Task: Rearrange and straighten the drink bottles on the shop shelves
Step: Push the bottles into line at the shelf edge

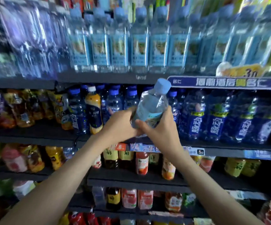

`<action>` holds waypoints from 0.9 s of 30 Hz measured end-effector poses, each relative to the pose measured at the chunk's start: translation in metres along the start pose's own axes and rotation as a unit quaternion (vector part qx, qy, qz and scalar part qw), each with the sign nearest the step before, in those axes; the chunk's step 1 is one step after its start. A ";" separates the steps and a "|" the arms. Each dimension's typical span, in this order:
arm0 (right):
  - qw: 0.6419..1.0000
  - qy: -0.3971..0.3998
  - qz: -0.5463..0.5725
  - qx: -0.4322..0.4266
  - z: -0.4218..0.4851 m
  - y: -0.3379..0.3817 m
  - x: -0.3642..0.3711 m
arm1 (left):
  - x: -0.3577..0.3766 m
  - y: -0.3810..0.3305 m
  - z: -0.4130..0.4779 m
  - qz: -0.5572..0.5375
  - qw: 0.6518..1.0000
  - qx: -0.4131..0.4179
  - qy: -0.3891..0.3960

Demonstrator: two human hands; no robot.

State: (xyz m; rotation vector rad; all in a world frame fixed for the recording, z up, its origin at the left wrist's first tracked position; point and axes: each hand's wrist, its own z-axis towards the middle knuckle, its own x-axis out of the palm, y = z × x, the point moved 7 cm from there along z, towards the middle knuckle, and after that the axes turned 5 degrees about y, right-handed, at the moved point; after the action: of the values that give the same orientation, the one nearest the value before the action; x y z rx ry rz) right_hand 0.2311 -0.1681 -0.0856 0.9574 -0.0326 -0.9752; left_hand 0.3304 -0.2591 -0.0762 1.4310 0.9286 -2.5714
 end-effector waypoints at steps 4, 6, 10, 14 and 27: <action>0.998 -0.042 -0.003 -0.050 0.027 0.032 -0.022 | -0.033 -0.023 0.013 -0.026 0.998 0.027 -0.053; 0.996 -0.058 0.001 -0.073 0.042 0.047 -0.032 | -0.052 -0.035 0.020 -0.040 0.996 0.048 -0.066; 0.992 -0.091 0.008 -0.092 0.070 0.063 -0.053 | -0.082 -0.046 0.038 0.014 0.993 0.069 -0.098; 0.986 -0.138 -0.040 -0.080 0.086 0.058 -0.089 | -0.085 -0.048 0.053 0.073 0.981 0.090 -0.153; 0.977 -0.132 -0.157 0.053 0.155 0.007 -0.146 | -0.048 -0.078 0.146 0.259 0.940 0.127 -0.181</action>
State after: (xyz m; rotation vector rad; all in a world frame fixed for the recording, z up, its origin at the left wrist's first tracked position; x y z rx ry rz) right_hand 0.0834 -0.1668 0.0683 0.9403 -0.1621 -1.4007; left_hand 0.2219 -0.2838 0.0556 1.0040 0.1419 -2.4601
